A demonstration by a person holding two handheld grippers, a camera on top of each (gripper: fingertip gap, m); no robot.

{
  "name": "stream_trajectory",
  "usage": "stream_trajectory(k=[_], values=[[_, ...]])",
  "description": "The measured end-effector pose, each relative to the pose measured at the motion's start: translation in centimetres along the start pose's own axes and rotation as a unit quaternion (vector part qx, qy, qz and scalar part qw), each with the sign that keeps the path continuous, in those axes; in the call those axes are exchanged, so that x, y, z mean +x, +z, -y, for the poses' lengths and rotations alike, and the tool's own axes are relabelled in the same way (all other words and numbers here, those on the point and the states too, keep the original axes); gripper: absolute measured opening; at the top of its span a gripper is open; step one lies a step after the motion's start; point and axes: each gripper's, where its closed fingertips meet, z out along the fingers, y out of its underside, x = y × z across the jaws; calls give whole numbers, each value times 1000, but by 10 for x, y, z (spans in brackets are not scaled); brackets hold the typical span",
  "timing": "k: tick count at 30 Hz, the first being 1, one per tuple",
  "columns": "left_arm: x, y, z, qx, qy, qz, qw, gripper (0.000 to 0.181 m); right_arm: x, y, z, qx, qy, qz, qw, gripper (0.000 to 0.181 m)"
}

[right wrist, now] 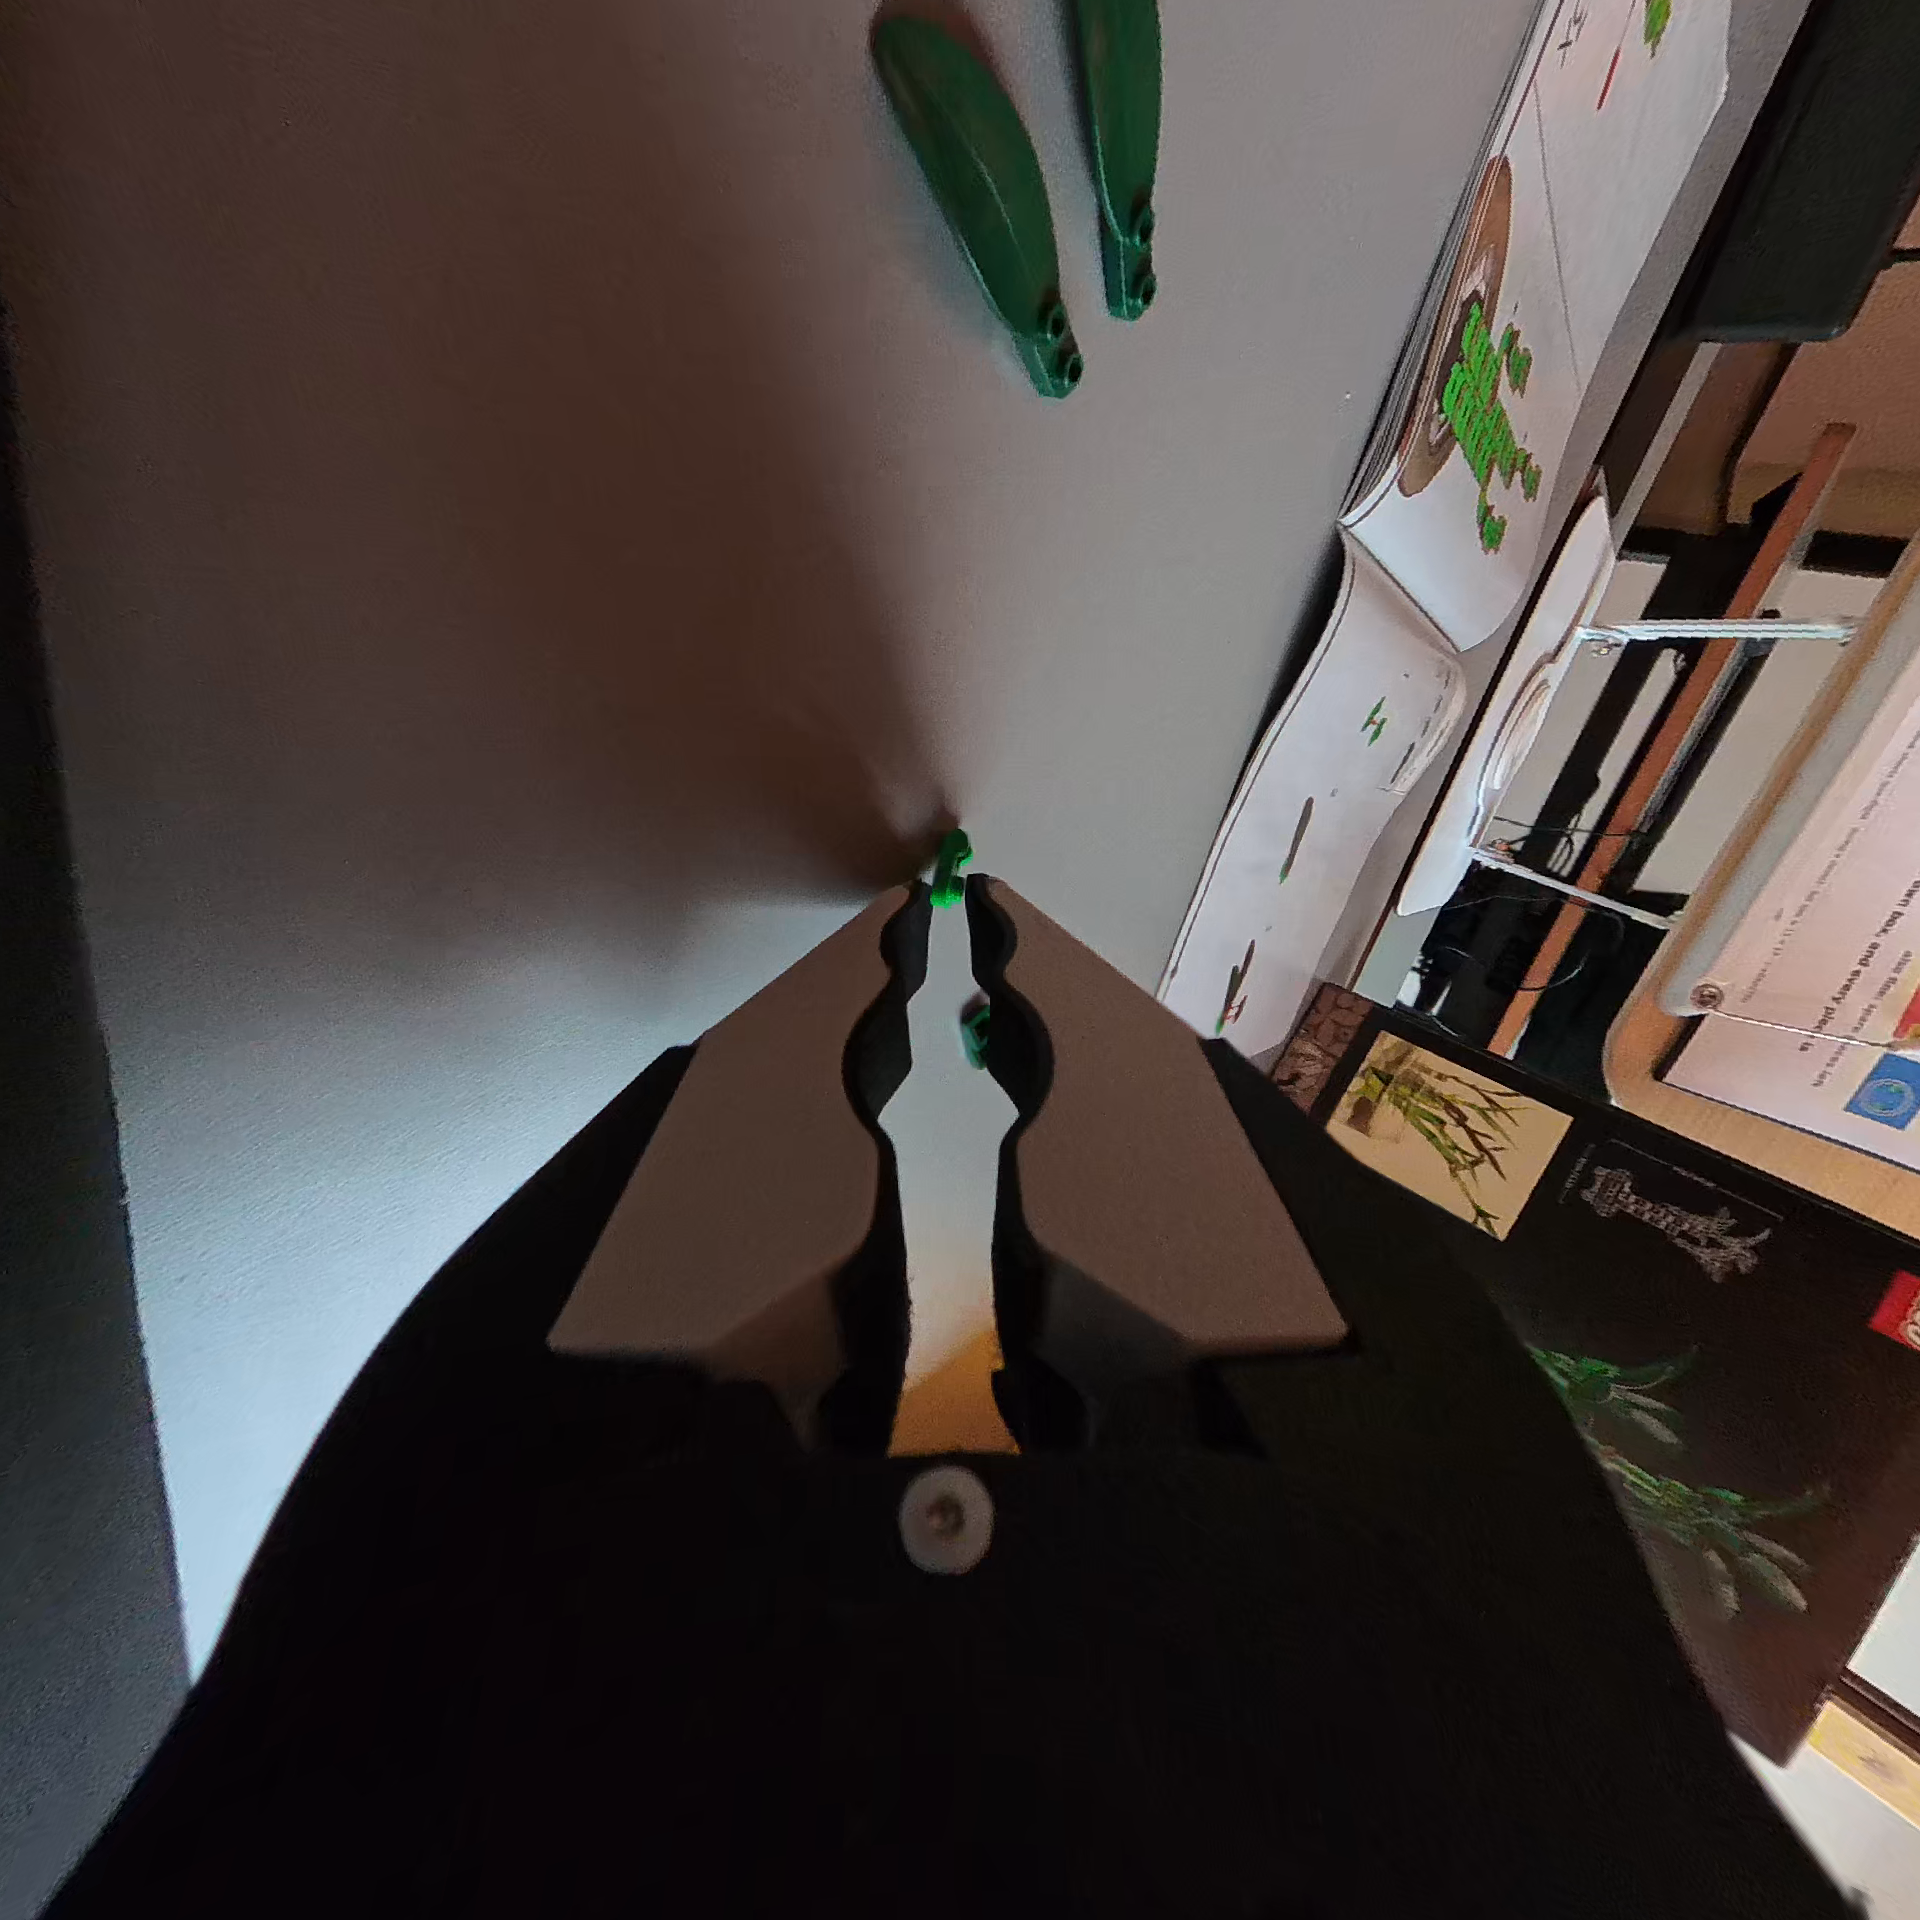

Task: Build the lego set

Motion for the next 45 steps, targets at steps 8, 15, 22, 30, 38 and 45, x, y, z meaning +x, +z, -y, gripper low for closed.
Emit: stream_trajectory(k=[8,15,22,30,38,45], values=[[-1,-3,2,3,0,5,1000,6,-10,-12,3,65,130,100,984,10],[1,-4,3,5,-1,3,1000,6,5,-2,-14,118,290,159,936,0],[1,-6,1,5,-1,4,1000,6,-5,-1,-2,135,295,200,924,0],[1,-8,1,0,0,6,1000,6,-2,0,30,151,289,194,925,0],[4,-14,0,0,3,9,1000,6,10,-15,24,207,251,209,922,15],[6,-11,-2,3,-5,4,1000,6,2,2,15,200,242,265,912,17]])
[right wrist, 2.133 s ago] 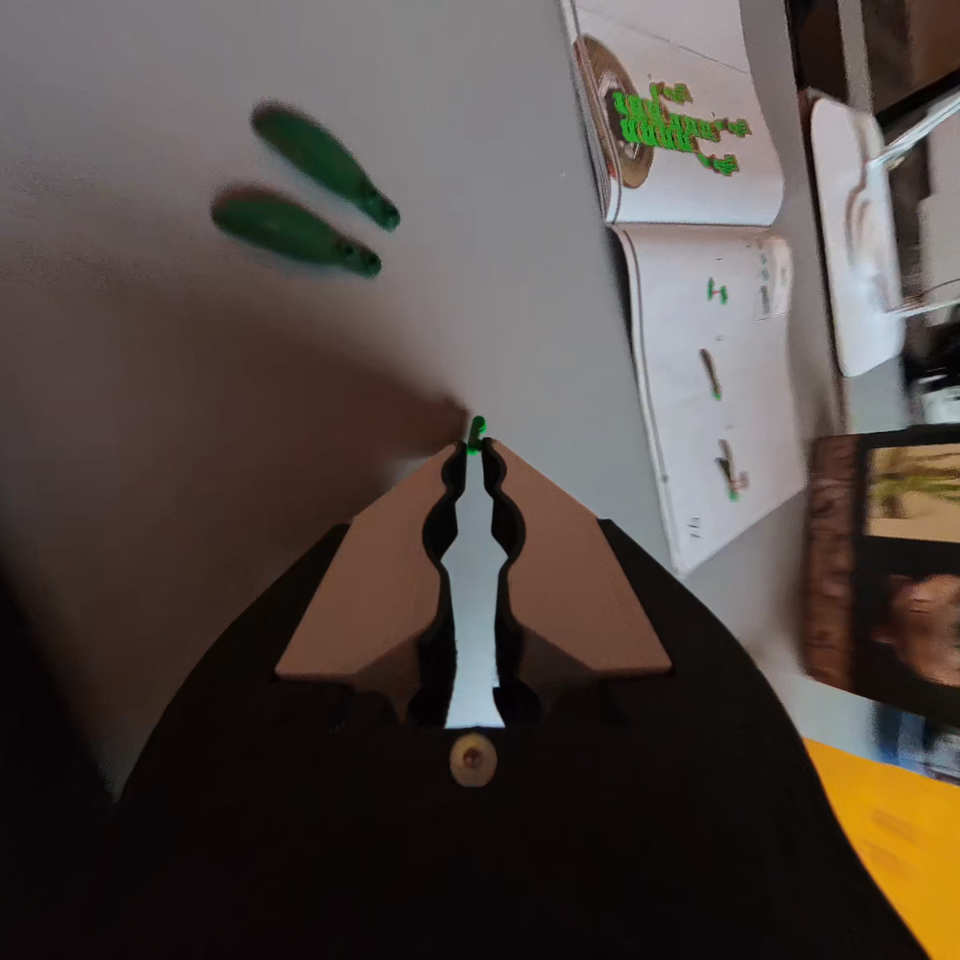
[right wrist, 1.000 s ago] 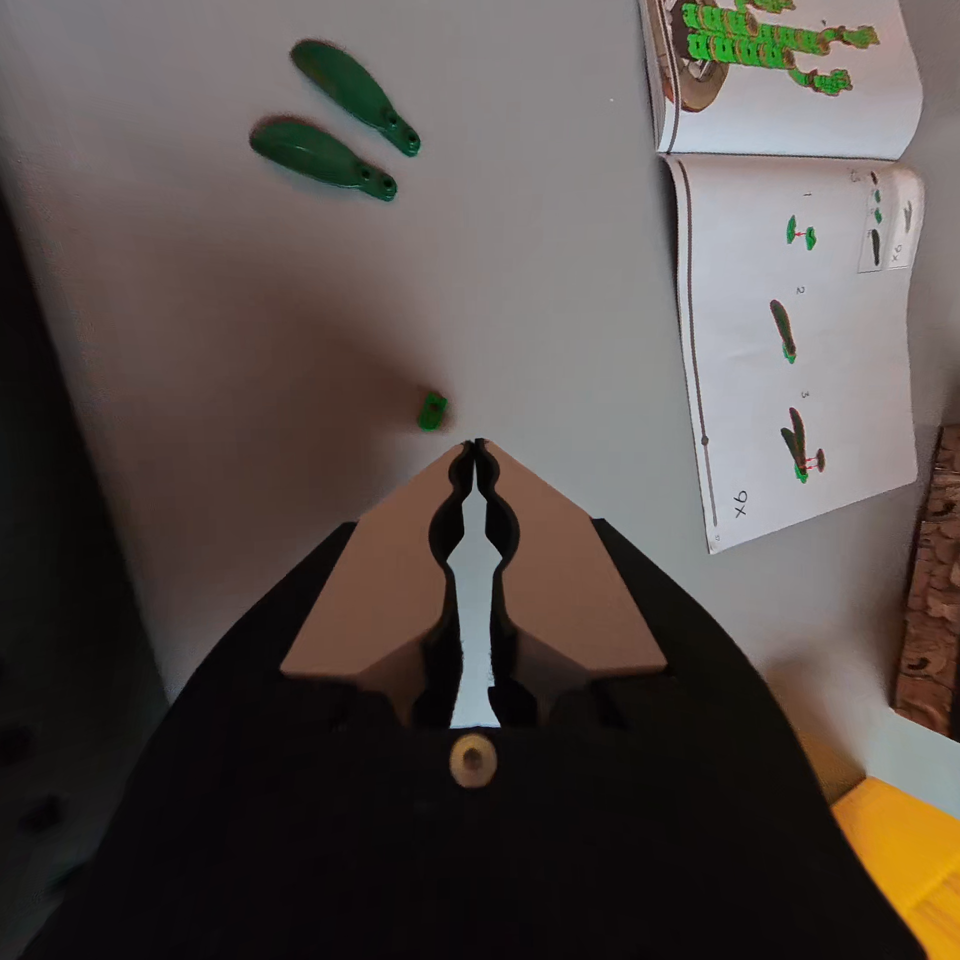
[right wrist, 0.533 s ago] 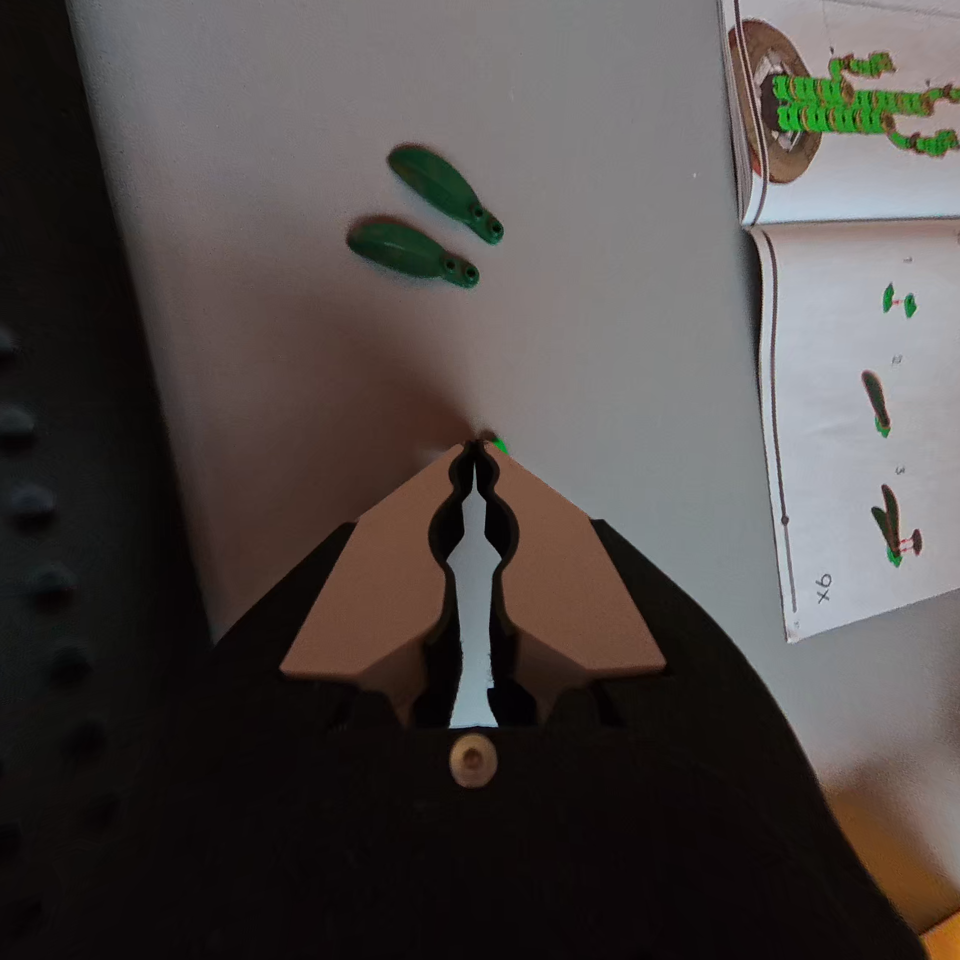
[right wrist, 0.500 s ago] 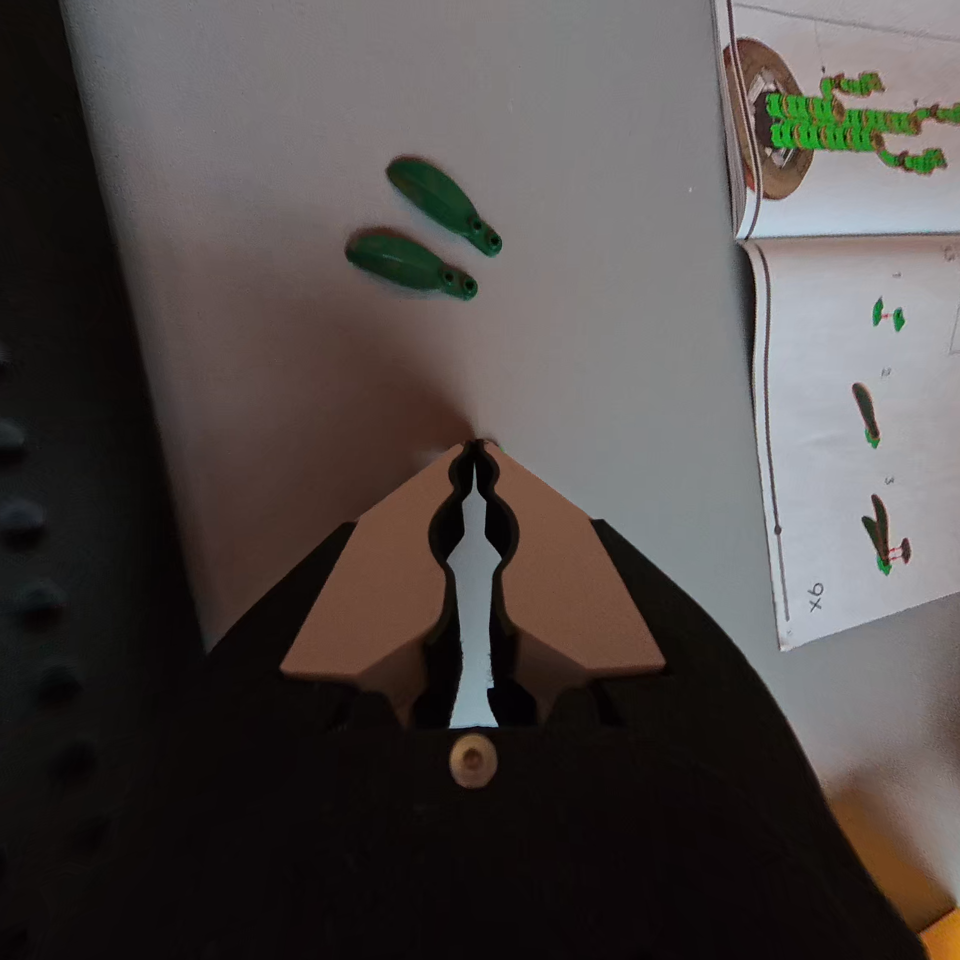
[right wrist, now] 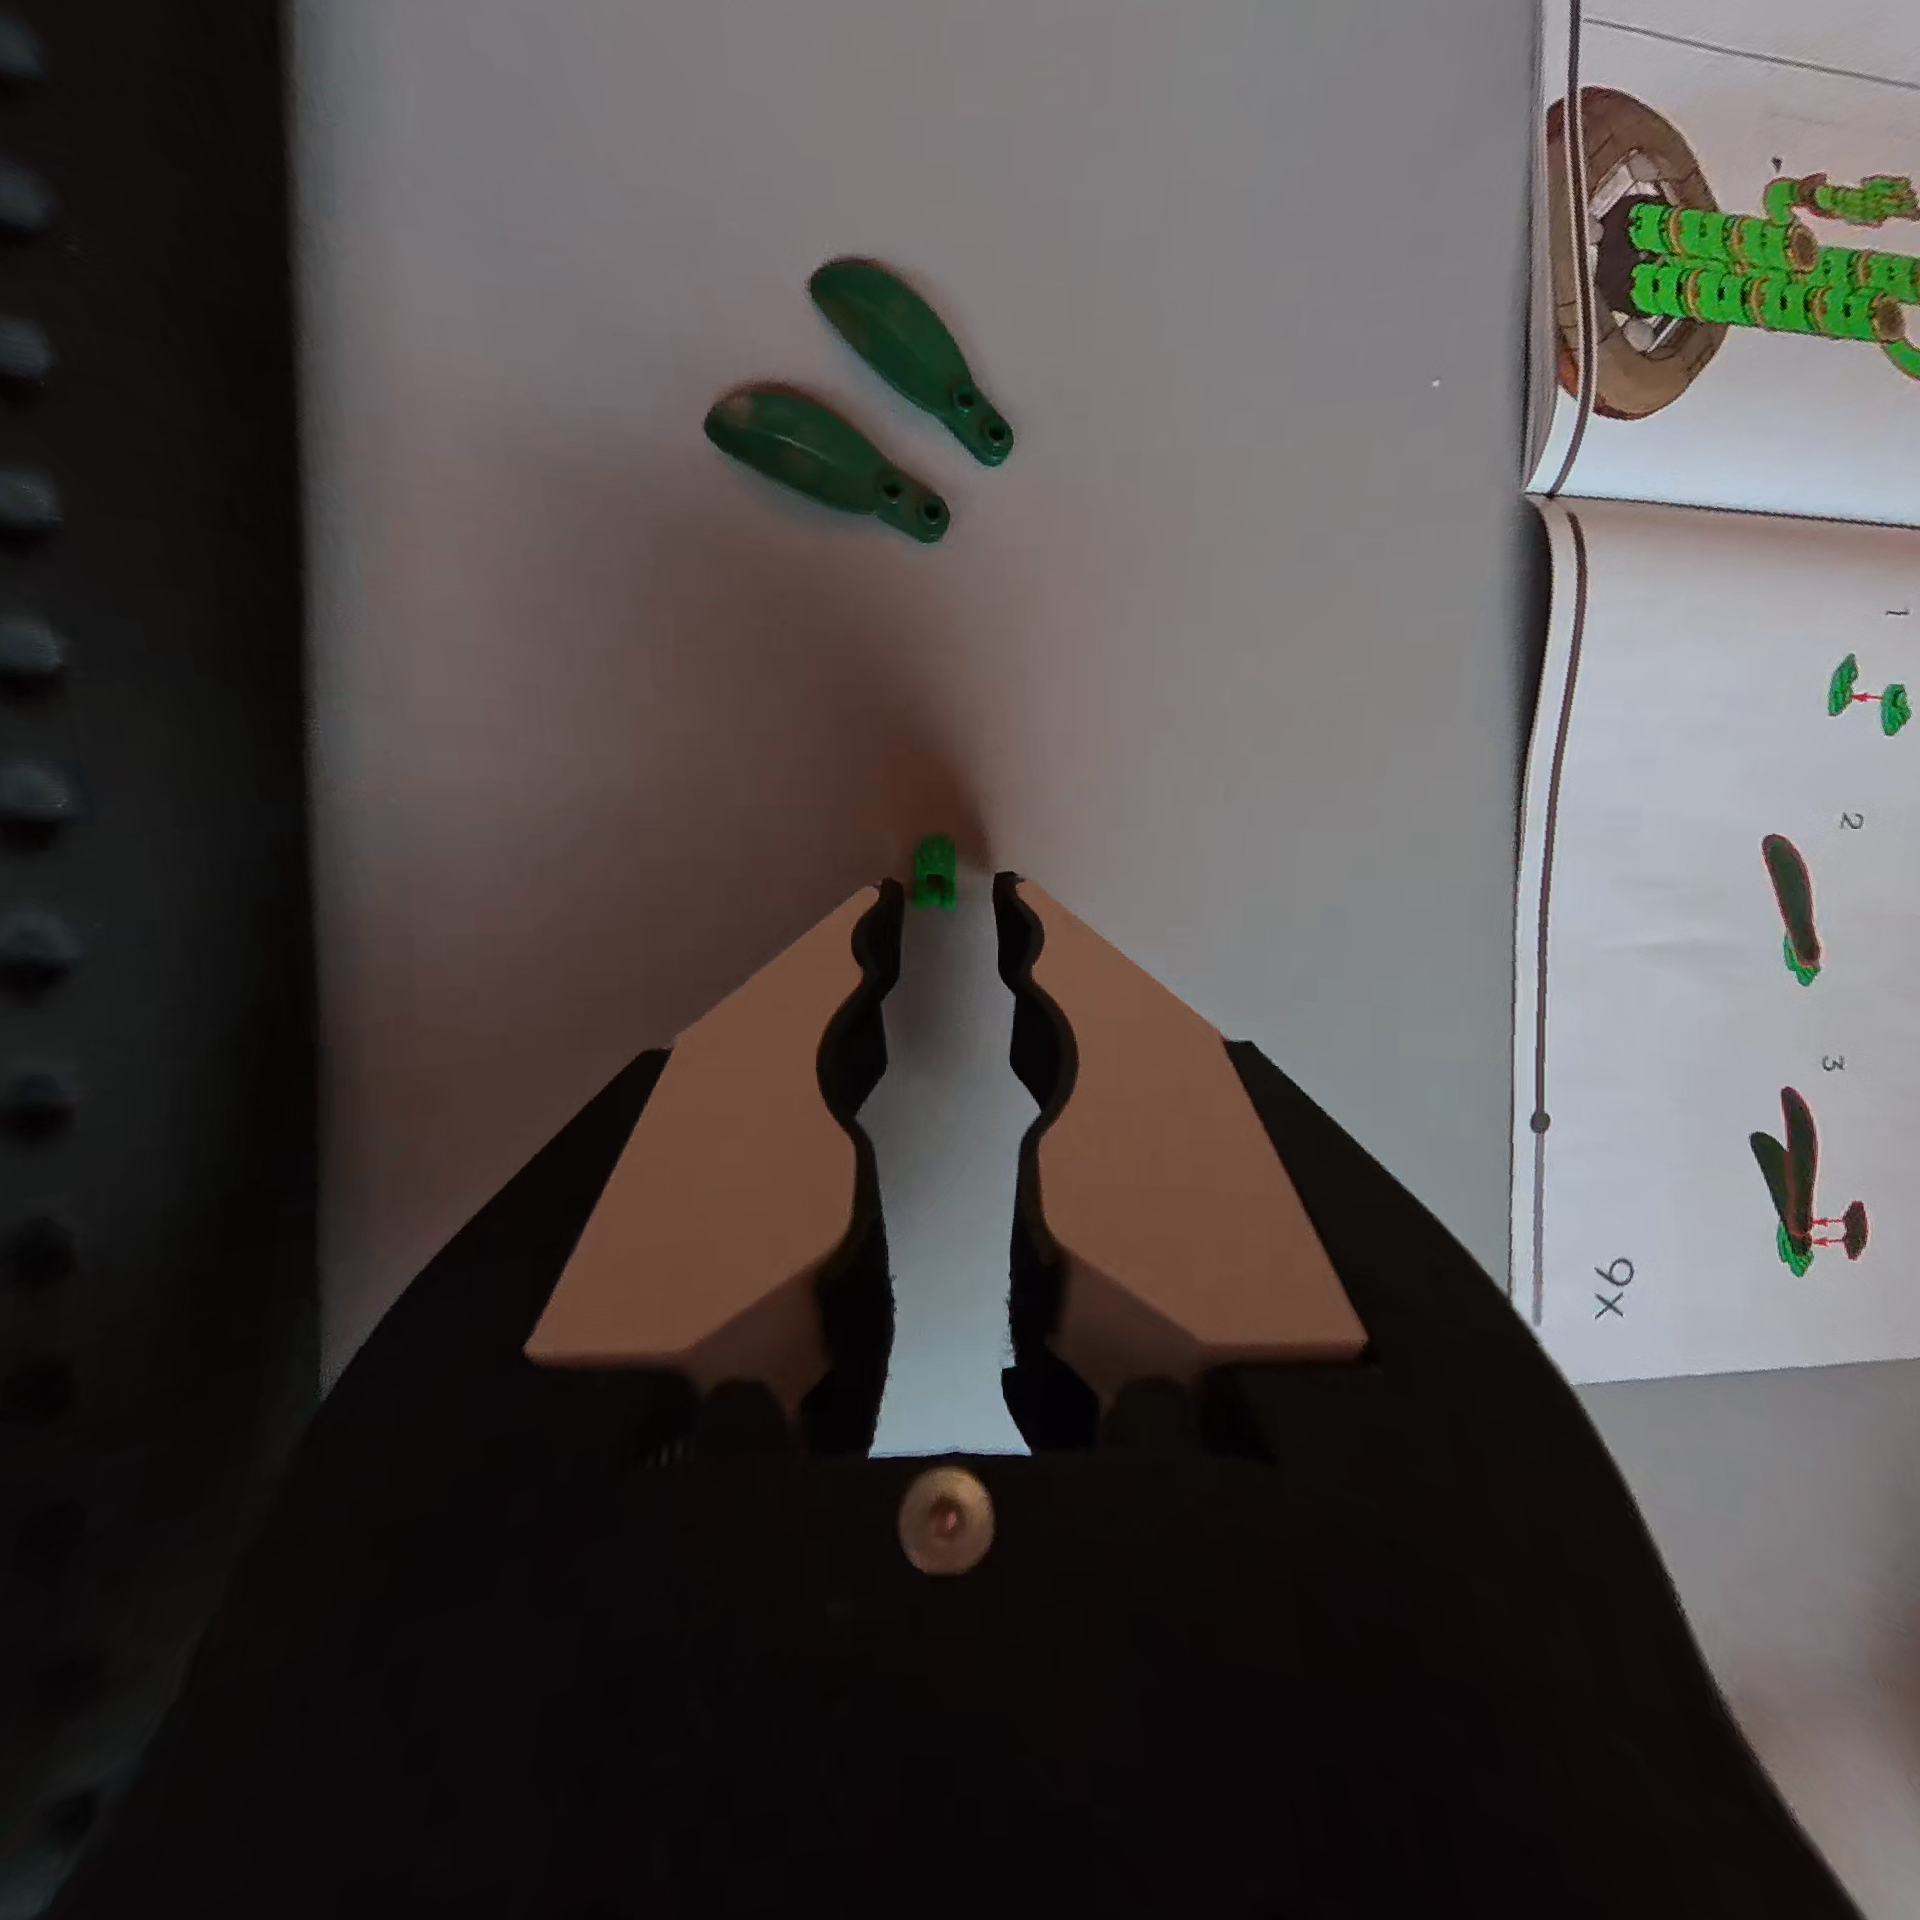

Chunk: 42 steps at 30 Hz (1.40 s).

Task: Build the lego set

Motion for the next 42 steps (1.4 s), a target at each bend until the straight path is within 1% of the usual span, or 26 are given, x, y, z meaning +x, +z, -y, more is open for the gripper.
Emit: stream_trajectory(k=[9,22,23,24,25,27,28,29,30,31,33,35,36,38,42], values=[[-4,3,-8,-13,-6,-2,1000,6,0,5,6,21,44,34,998,13],[-9,17,-21,-27,-21,-15,999,6,0,6,8,46,61,34,997,6],[-11,19,-23,-29,-19,-14,999,6,1,4,14,62,65,37,995,6],[-14,22,-25,-31,-11,-13,999,6,3,-3,26,91,72,41,992,6],[-18,26,-27,-33,2,-13,999,6,8,-17,45,127,77,40,988,6],[-26,37,-29,-34,28,-25,999,6,25,-61,97,222,73,18,972,6],[-29,44,-27,-33,42,-34,998,6,29,-86,124,272,66,22,960,5],[-33,50,-22,-28,60,-41,997,6,31,-108,146,305,62,31,950,5],[-35,55,-16,-21,79,-50,995,6,33,-123,161,317,57,36,946,6],[-37,60,-9,-16,97,-58,993,6,35,-132,171,315,50,38,947,6],[-42,70,5,-12,130,-63,989,6,33,-139,178,293,23,35,955,6],[-47,79,16,-7,165,-61,984,6,25,-139,181,282,-11,39,959,6],[-51,84,17,-11,178,-59,982,6,22,-136,180,274,-25,35,961,6],[-58,93,10,-25,192,-56,979,6,27,-123,171,241,-32,14,970,6],[-64,108,-15,-33,189,-59,980,6,29,-95,147,175,-36,18,984,6]])
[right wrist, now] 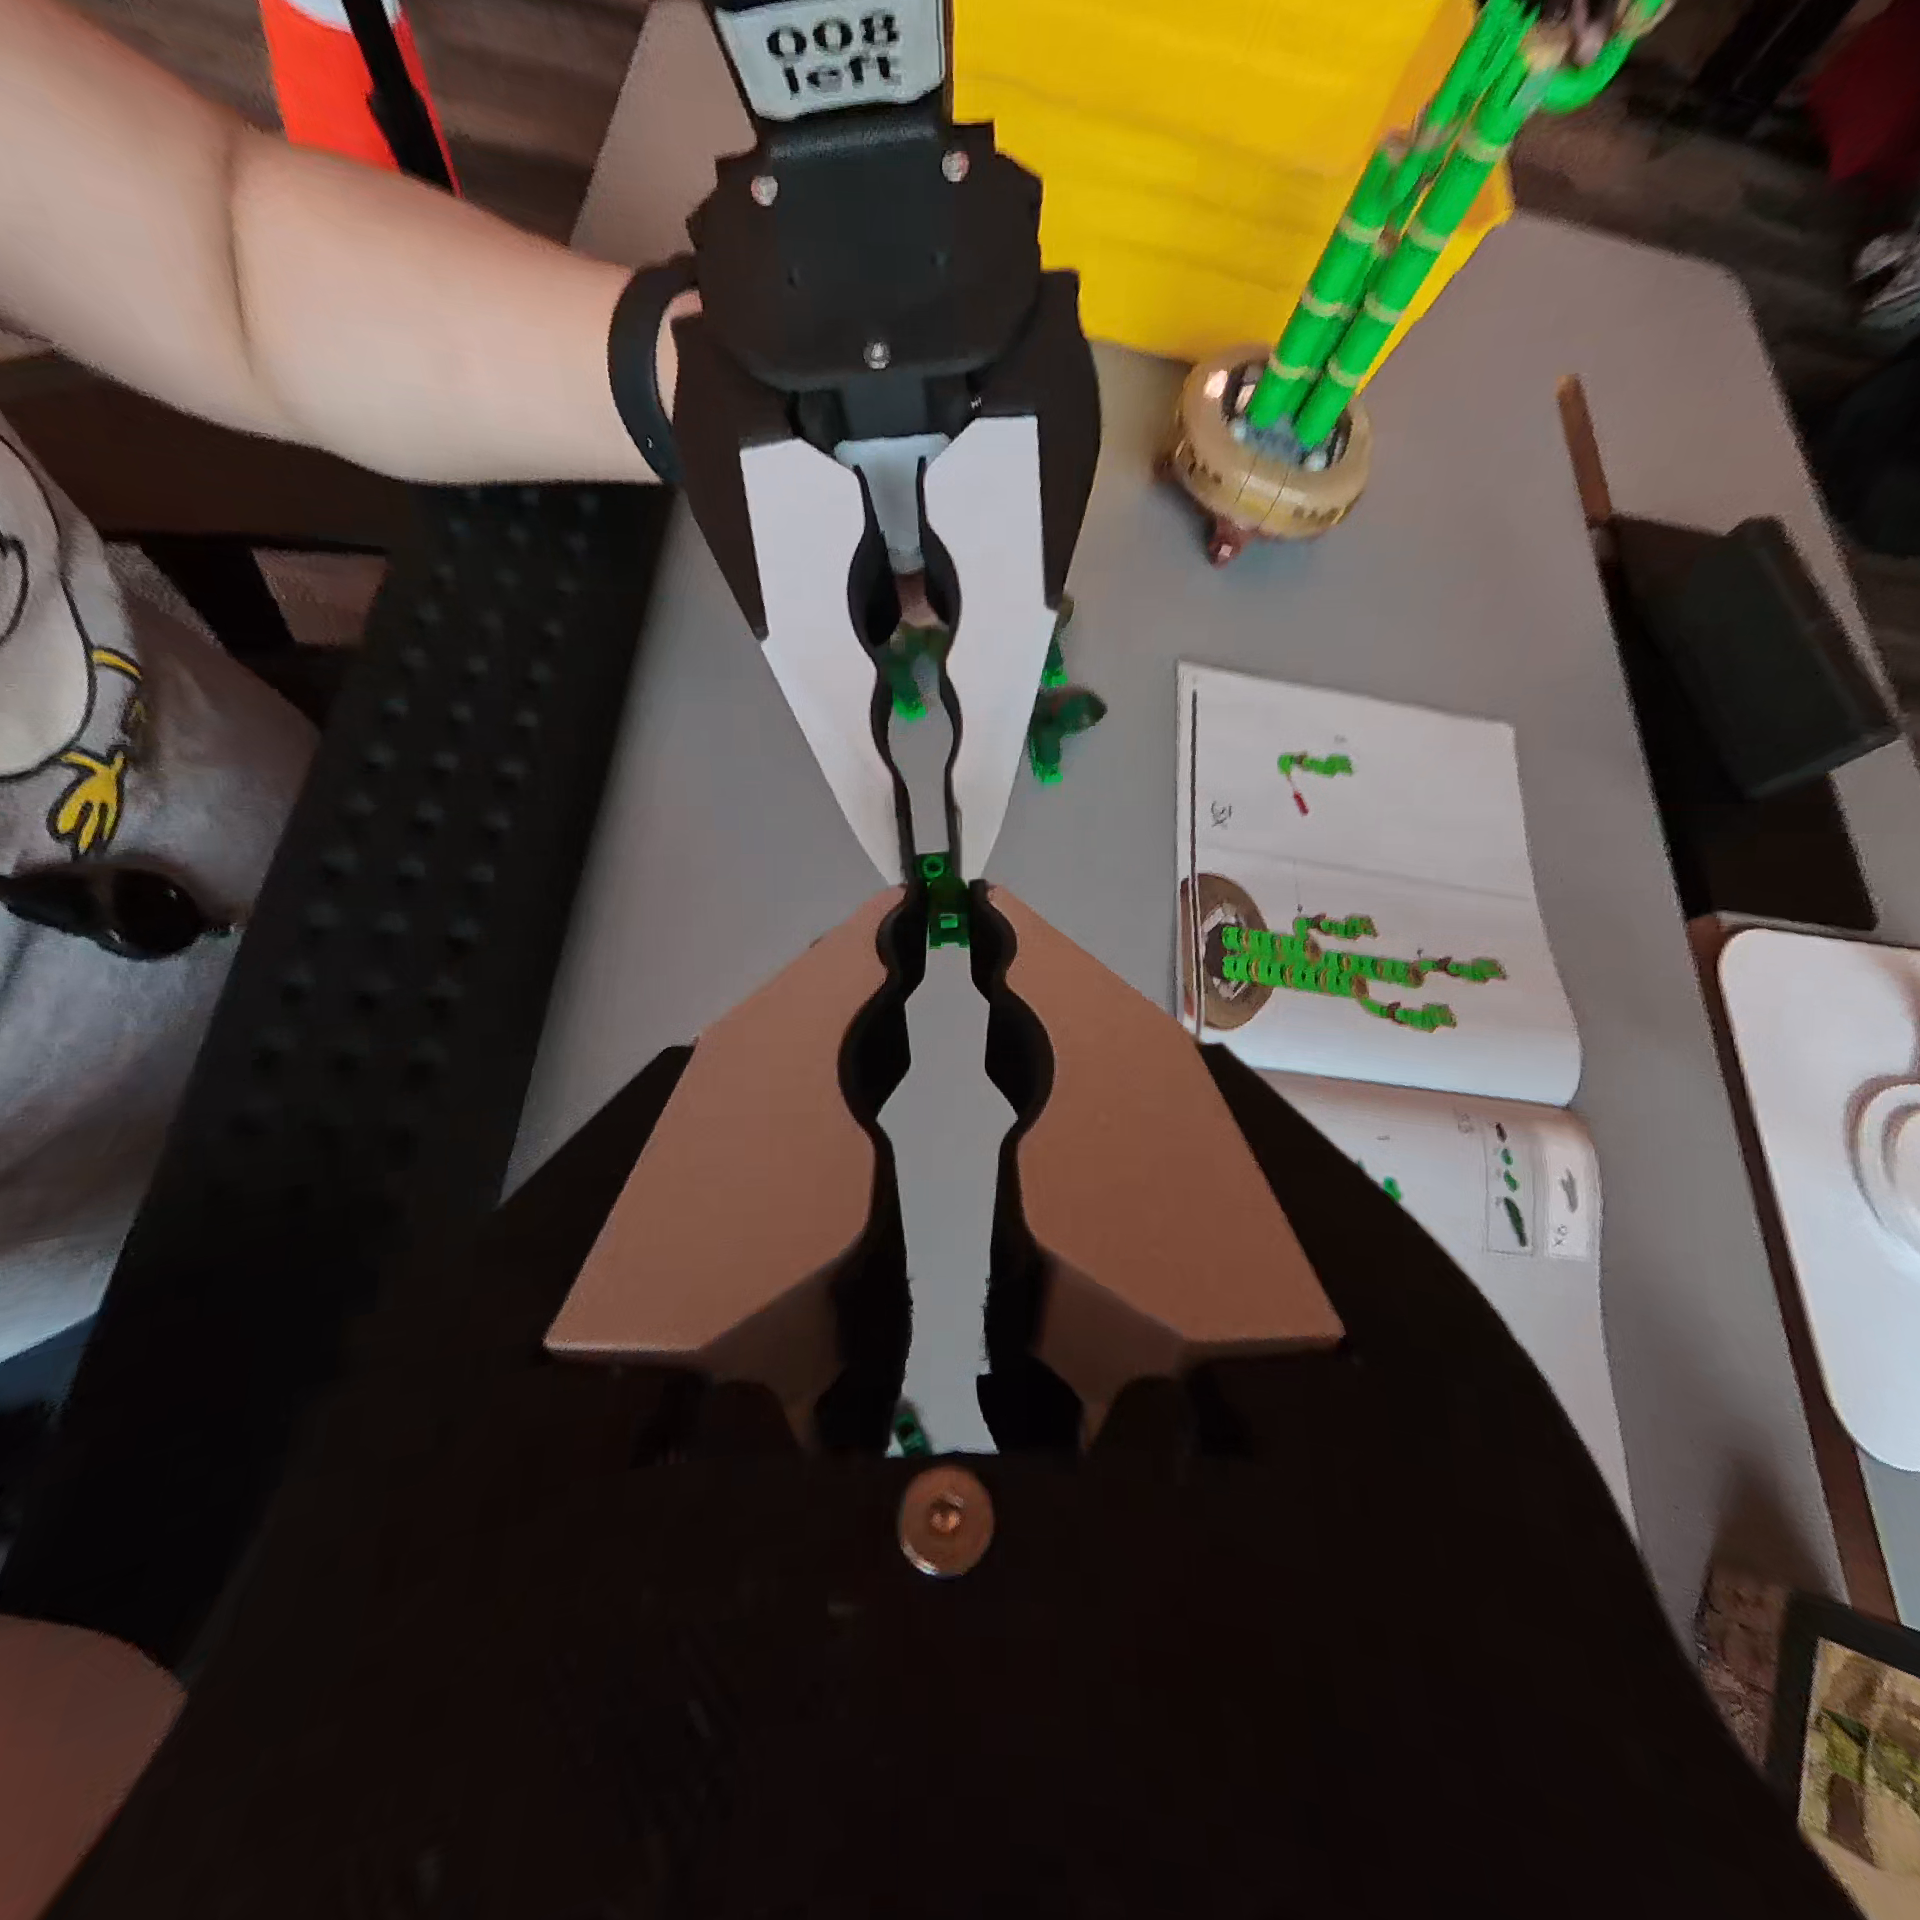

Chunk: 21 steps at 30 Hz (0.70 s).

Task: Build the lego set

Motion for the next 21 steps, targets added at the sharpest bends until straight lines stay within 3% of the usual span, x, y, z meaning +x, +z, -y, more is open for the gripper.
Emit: stream_trajectory(k=[7,21], values=[[-1,3,-14,0,-21,10,1000,6,3,24,-24,-54,-8,25,998,6],[-1,0,-20,-1,-48,-1,999,6,-1,37,-26,-63,-5,41,997,6]])
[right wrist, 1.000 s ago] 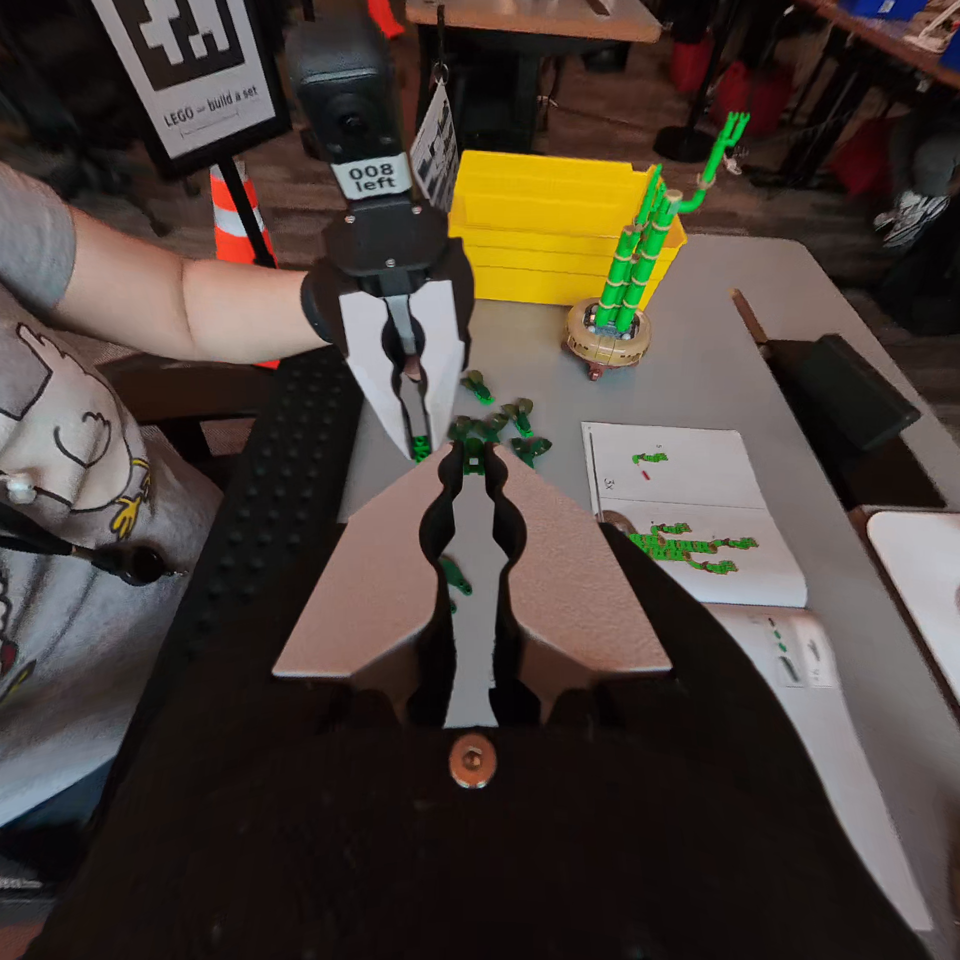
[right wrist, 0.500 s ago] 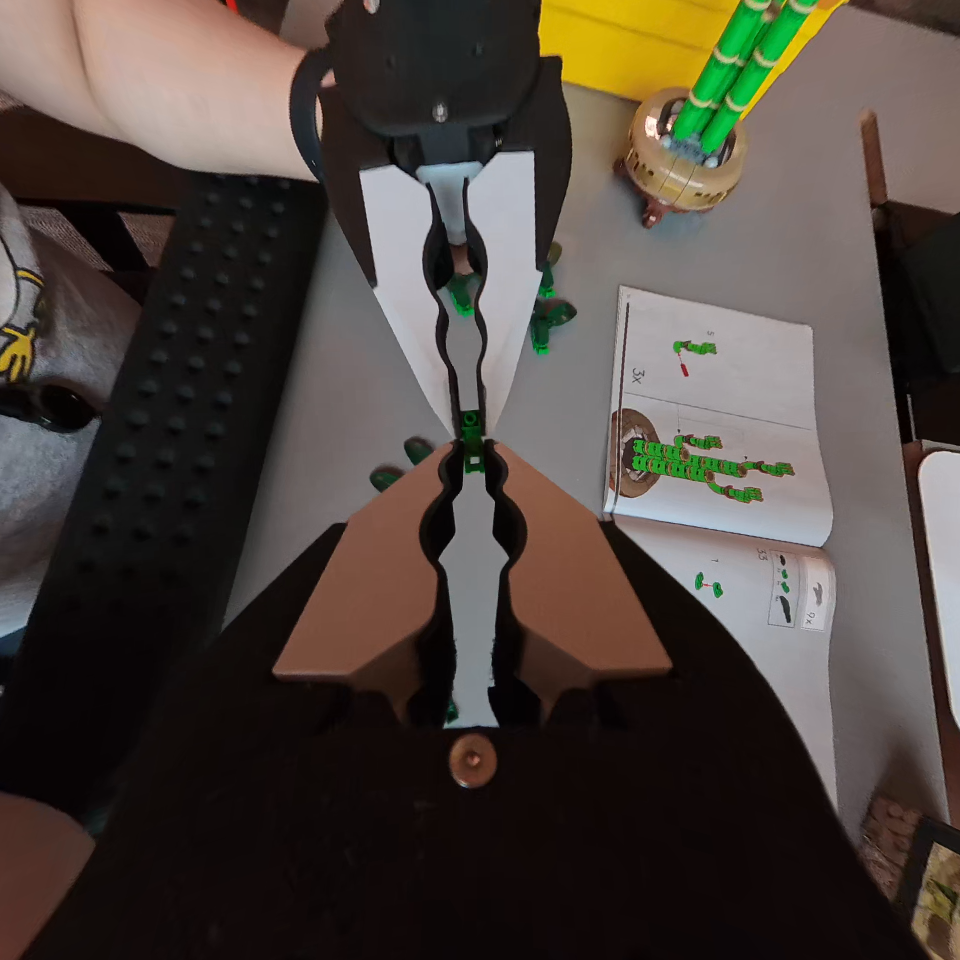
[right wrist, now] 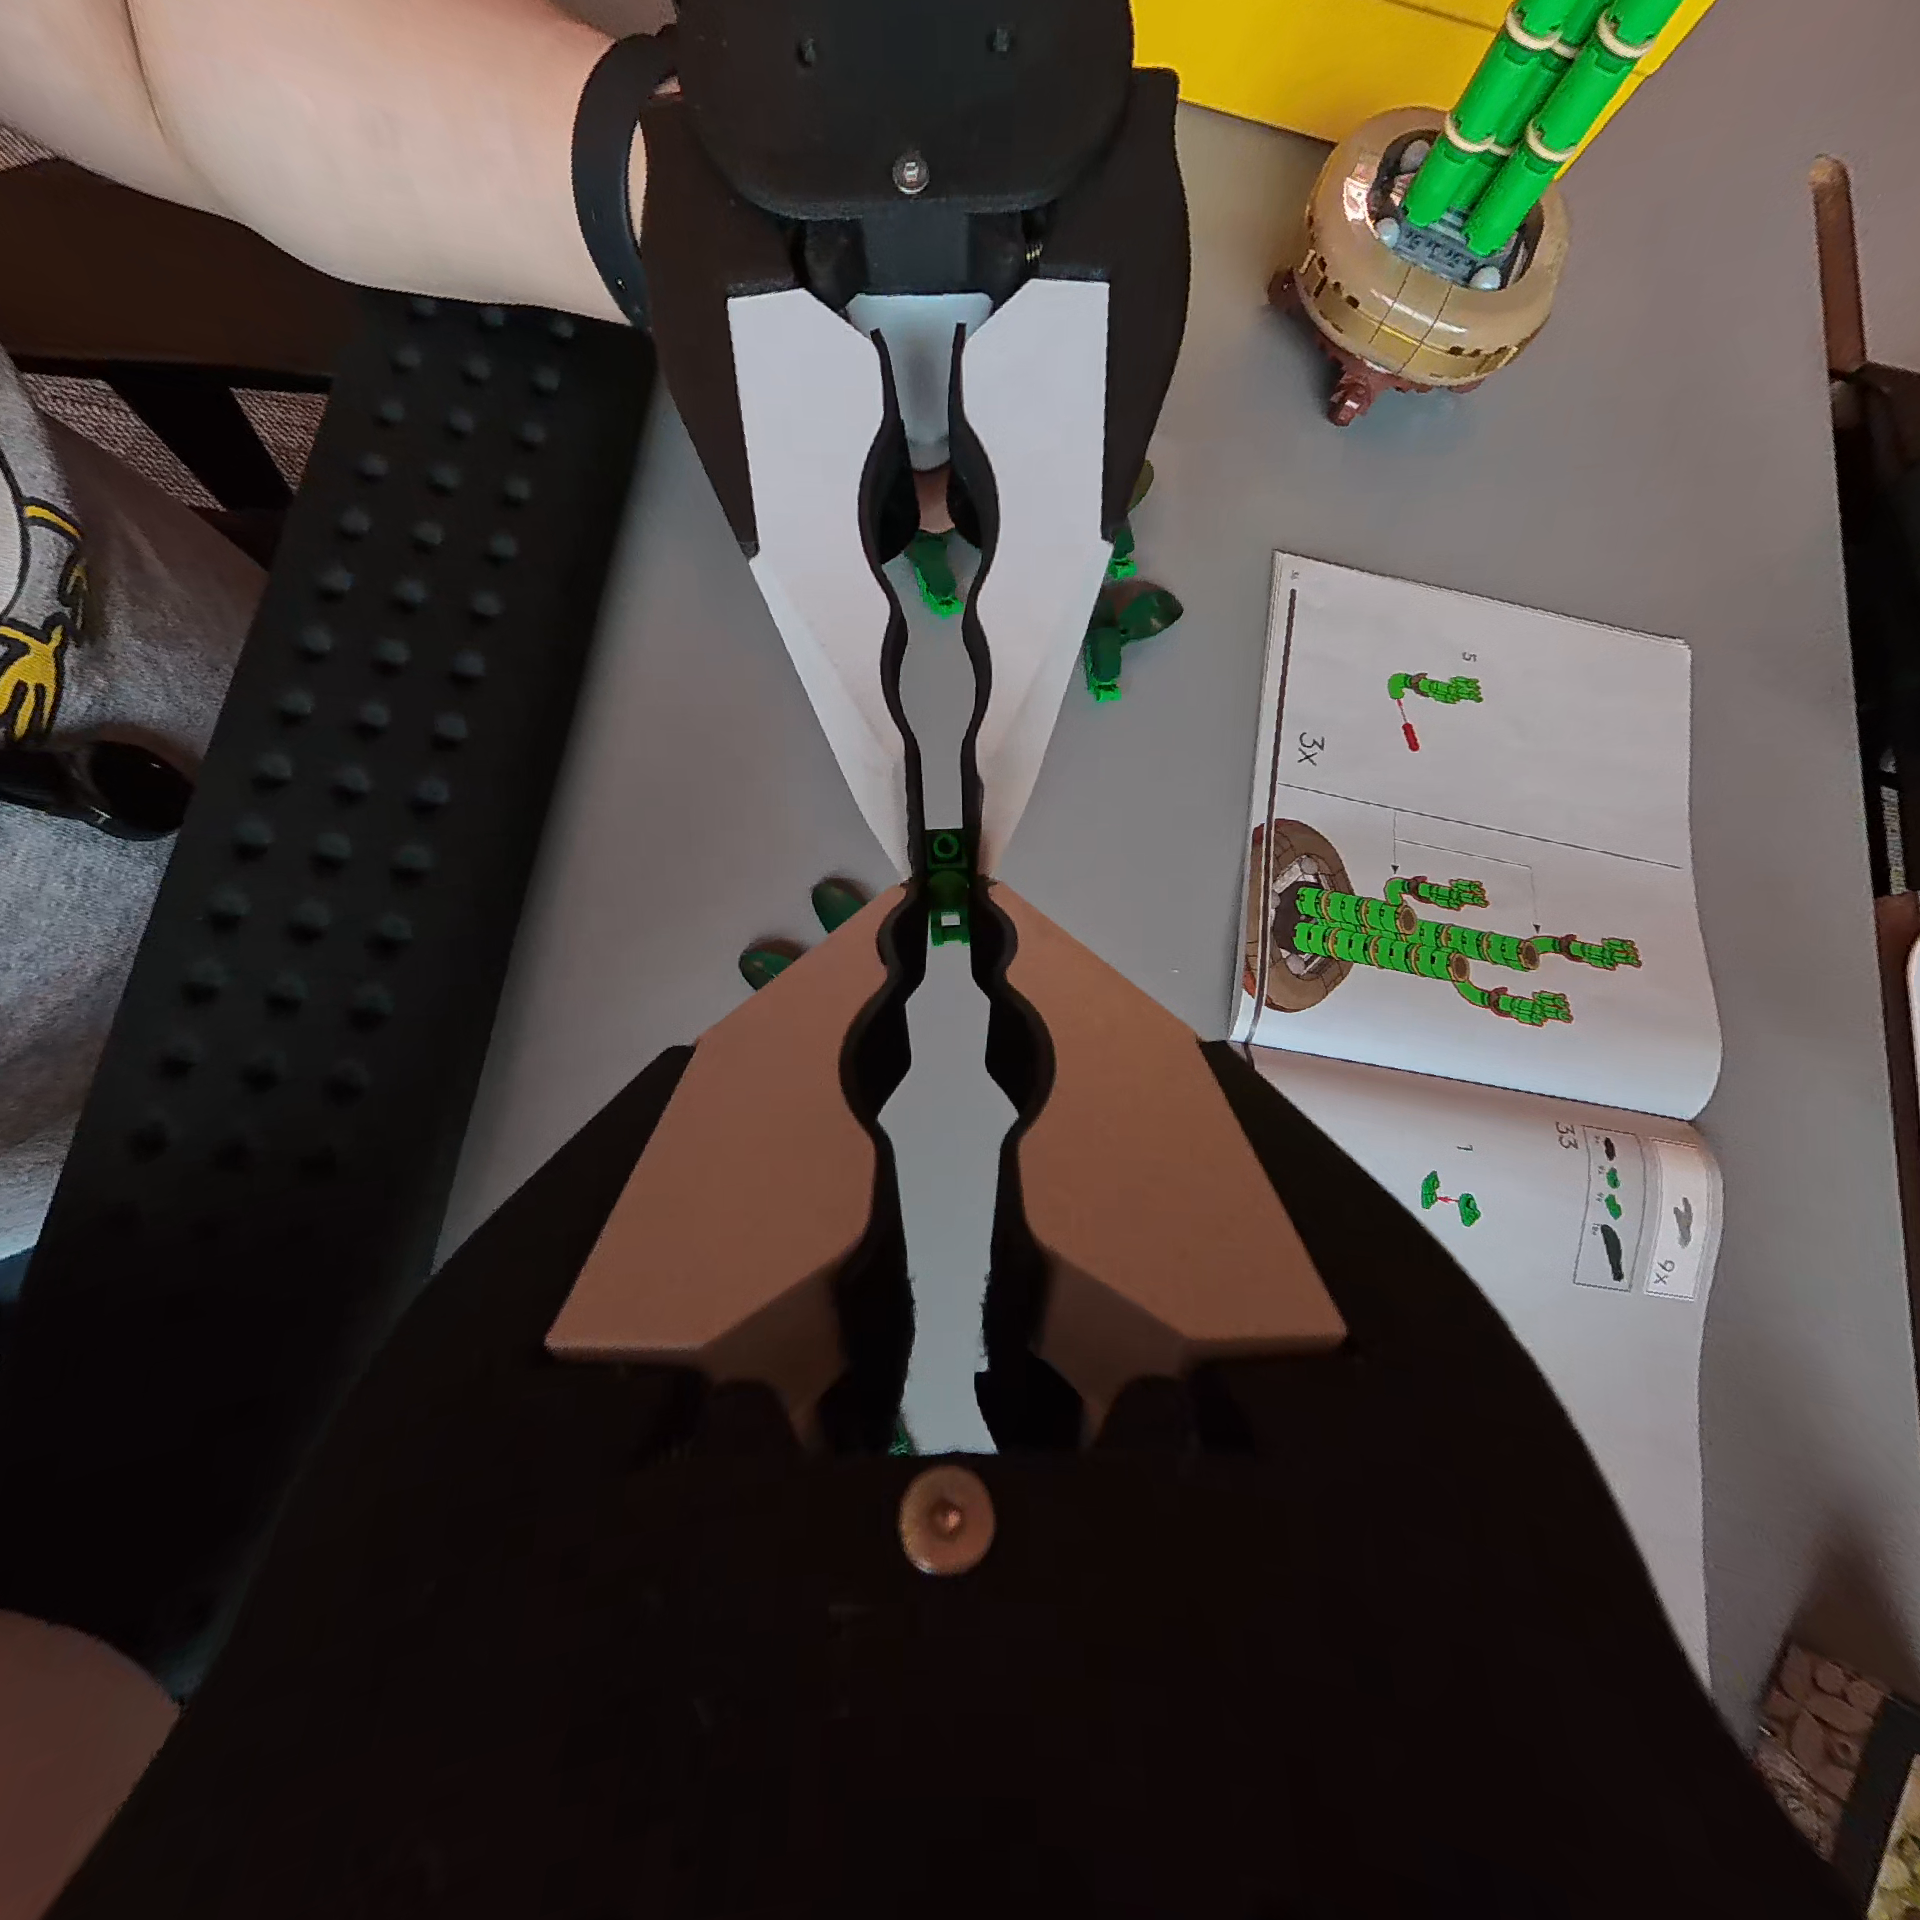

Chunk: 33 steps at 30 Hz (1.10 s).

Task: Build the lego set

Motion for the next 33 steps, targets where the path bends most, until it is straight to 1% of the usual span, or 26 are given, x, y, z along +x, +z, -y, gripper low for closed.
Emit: stream_trajectory(k=[4,7,12,16,19,22,28,33], values=[[1,-2,6,13,-6,-2,1000,6,-1,-4,4,14,4,1,1000,6],[2,-3,8,14,16,9,1000,6,-2,-5,6,18,16,5,1000,6],[1,-3,7,-10,76,45,996,6,-2,-4,5,14,32,13,999,6],[1,-3,5,-23,90,58,994,6,-1,-3,4,5,39,10,999,6],[0,-1,1,-42,101,66,992,5,0,1,0,-20,37,0,999,6],[-1,0,0,-44,97,65,992,6,0,2,-1,-35,29,-10,999,6],[1,-3,6,-9,41,31,999,6,-1,-3,5,-24,19,-17,999,6],[4,0,4,-18,57,29,998,6,-5,-1,1,-36,20,-7,999,6]])
